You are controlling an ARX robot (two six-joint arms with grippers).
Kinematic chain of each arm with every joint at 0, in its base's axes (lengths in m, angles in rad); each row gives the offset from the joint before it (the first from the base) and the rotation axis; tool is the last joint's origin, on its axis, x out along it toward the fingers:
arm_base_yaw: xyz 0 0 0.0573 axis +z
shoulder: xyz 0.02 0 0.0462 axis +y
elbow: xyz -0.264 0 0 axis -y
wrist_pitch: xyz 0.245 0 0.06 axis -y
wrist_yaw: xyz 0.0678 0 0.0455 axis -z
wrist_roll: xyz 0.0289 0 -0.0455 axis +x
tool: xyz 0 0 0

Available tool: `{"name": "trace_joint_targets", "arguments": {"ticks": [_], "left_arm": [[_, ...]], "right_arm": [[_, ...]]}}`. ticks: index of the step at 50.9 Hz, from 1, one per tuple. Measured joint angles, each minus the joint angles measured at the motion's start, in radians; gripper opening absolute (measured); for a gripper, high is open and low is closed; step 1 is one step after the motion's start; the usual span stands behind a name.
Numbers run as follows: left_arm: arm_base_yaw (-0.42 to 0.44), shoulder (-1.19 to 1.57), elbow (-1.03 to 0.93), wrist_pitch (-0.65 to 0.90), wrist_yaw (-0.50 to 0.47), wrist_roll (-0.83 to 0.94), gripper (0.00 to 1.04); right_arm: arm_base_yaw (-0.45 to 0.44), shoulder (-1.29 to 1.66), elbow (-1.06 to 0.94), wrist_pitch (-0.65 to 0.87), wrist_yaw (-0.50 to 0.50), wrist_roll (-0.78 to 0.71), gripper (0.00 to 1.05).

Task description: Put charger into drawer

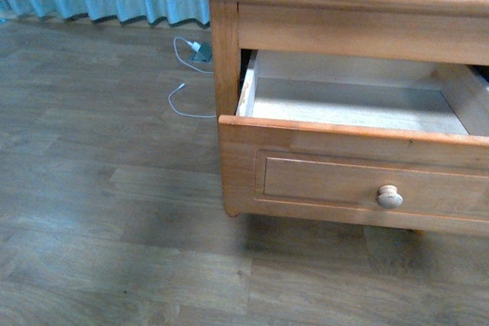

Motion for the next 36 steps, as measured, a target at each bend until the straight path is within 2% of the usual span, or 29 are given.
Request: {"name": "trace_joint_targets", "arguments": {"ticks": [9, 17, 29, 36], "left_arm": [[-0.077, 0.307, 0.400, -0.085, -0.010, -0.017, 0.99], [-0.117, 0.547, 0.716, -0.218, -0.069, -0.043, 0.99], [-0.130, 0.681, 0.932, -0.340, -0.060, -0.051, 0.99], [-0.144, 0.707, 0.962, -0.362, -0.072, 0.082, 0.99]], "right_arm": [[0.000, 0.000, 0.000, 0.000, 0.000, 0.000, 0.97], [0.000, 0.000, 0.000, 0.000, 0.000, 0.000, 0.97], [0.000, 0.000, 0.000, 0.000, 0.000, 0.000, 0.97], [0.000, 0.000, 0.000, 0.000, 0.000, 0.000, 0.97]]}}
